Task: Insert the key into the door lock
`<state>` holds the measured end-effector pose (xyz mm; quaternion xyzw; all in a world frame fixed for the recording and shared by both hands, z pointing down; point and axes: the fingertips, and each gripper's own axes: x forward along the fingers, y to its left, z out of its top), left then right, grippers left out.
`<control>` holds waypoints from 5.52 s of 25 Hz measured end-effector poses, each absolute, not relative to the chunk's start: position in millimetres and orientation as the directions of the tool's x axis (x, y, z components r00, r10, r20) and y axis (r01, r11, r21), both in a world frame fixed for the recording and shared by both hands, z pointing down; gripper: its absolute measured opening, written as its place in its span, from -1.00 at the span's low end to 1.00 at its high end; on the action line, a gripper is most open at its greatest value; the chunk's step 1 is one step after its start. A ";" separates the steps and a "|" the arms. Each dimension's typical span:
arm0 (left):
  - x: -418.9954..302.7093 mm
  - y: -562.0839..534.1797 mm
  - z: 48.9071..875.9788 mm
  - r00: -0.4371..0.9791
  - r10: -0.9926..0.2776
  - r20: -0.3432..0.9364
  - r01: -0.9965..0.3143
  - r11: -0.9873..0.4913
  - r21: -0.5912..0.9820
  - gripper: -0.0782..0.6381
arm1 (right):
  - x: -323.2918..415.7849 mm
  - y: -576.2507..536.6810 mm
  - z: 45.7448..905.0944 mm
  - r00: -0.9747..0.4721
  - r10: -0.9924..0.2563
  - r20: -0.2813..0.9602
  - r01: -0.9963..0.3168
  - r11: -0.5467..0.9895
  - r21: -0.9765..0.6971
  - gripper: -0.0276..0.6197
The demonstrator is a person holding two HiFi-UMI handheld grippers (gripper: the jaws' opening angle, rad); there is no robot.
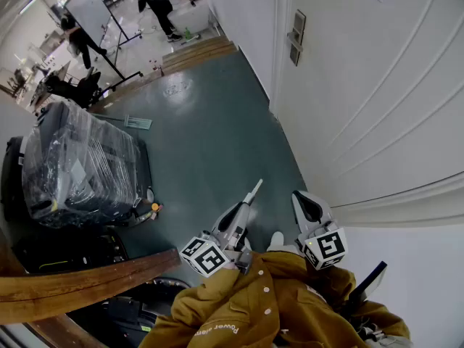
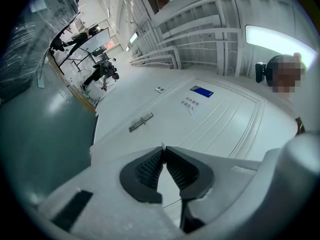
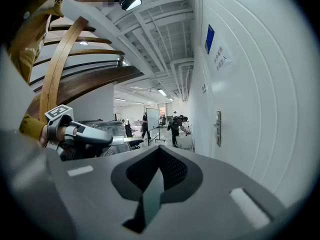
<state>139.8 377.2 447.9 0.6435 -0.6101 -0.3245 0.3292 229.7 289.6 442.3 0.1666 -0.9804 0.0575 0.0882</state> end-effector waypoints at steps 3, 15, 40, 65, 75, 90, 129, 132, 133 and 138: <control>139.6 381.1 449.6 0.046 -0.999 -0.014 -0.569 -0.037 0.822 -0.72 | 228.1 293.8 443.3 -0.930 -0.310 0.197 -0.331 0.940 -0.080 -0.90; 123.3 399.6 453.4 0.042 -0.999 -0.019 -0.548 -0.039 0.836 -0.72 | 209.2 313.4 440.1 -0.943 -0.276 0.187 -0.300 0.947 -0.116 -0.90; -14.3 274.1 475.2 0.053 -0.999 0.006 -0.524 -0.022 0.851 -0.72 | 87.4 163.7 460.5 -0.917 -0.359 0.172 -0.385 0.911 -0.149 -0.90; -136.4 -29.7 464.6 0.117 -0.993 0.025 -0.503 -0.037 0.863 -0.72 | -21.3 -129.3 450.3 -0.894 -0.412 0.177 -0.436 0.891 -0.126 -0.90; -207.1 -139.4 478.1 0.343 -0.939 0.016 -0.441 -0.146 0.885 -0.72 | -76.1 -225.1 443.8 -0.766 -0.608 0.211 -0.615 0.787 0.036 -0.81; -209.2 -208.3 486.3 0.485 -0.874 0.036 -0.376 -0.171 0.911 -0.72 | -68.9 -320.1 503.2 -0.695 -0.607 0.385 -0.572 0.791 0.216 -0.06; -142.4 -351.5 585.2 0.641 -0.766 -0.046 0.016 -0.046 0.999 -0.72 | -67.4 -327.3 524.2 -0.665 -0.598 0.447 -0.586 0.789 0.184 -0.53; -140.3 -354.6 581.8 0.652 -0.757 -0.053 0.018 -0.055 0.998 -0.72 | -67.4 -326.7 522.3 -0.667 -0.596 0.447 -0.587 0.790 0.179 -0.53; -139.2 -355.8 581.2 0.657 -0.752 -0.055 0.018 -0.058 0.998 -0.72 | -67.1 -327.0 521.7 -0.666 -0.597 0.447 -0.586 0.790 0.182 -0.53; -136.1 -362.5 584.4 0.666 -0.744 -0.062 0.033 -0.054 0.998 -0.72 | -67.3 -327.3 522.8 -0.668 -0.592 0.451 -0.581 0.793 0.182 -0.53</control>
